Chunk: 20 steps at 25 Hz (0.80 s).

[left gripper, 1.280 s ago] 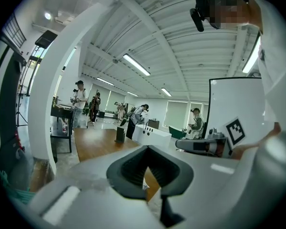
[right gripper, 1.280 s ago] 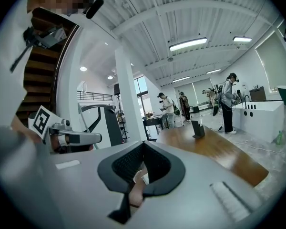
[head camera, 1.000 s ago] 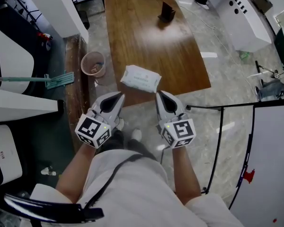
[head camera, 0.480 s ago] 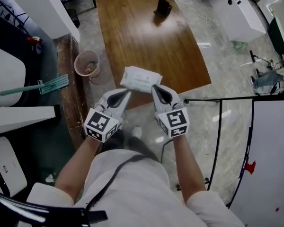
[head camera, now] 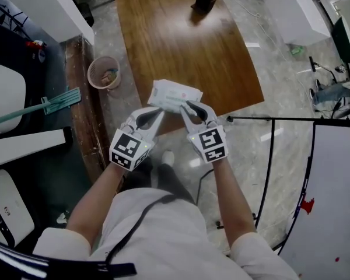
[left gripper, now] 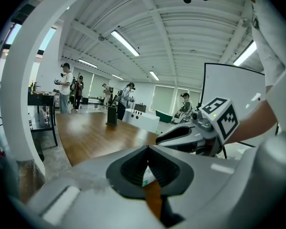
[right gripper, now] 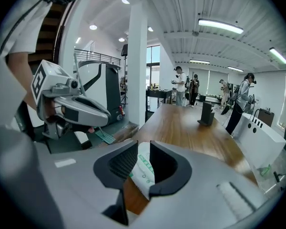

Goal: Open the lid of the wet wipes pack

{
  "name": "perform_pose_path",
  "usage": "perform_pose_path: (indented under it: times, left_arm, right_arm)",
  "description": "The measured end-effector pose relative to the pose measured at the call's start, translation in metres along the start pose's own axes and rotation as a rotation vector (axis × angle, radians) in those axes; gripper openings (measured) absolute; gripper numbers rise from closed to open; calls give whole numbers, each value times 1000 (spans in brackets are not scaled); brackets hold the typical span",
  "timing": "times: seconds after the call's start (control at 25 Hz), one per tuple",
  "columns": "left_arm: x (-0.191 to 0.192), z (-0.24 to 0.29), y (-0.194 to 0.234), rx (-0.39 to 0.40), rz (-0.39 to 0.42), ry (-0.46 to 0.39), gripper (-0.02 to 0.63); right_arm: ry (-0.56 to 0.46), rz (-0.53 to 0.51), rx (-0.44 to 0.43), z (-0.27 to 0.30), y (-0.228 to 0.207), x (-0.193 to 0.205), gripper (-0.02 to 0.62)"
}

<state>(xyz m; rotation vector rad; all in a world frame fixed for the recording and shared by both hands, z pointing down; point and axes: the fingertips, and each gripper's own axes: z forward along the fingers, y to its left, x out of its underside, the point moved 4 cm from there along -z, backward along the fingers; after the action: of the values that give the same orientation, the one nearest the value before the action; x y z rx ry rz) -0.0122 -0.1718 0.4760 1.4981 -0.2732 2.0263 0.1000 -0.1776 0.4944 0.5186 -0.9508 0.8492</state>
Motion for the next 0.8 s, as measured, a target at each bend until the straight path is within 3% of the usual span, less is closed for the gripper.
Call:
perform_pose_path:
  times: [0.8]
  left_arm:
    - [61,47,26,-9,8,153,21]
  right_arm:
    - [259,-209,-118,67,-19,53,249]
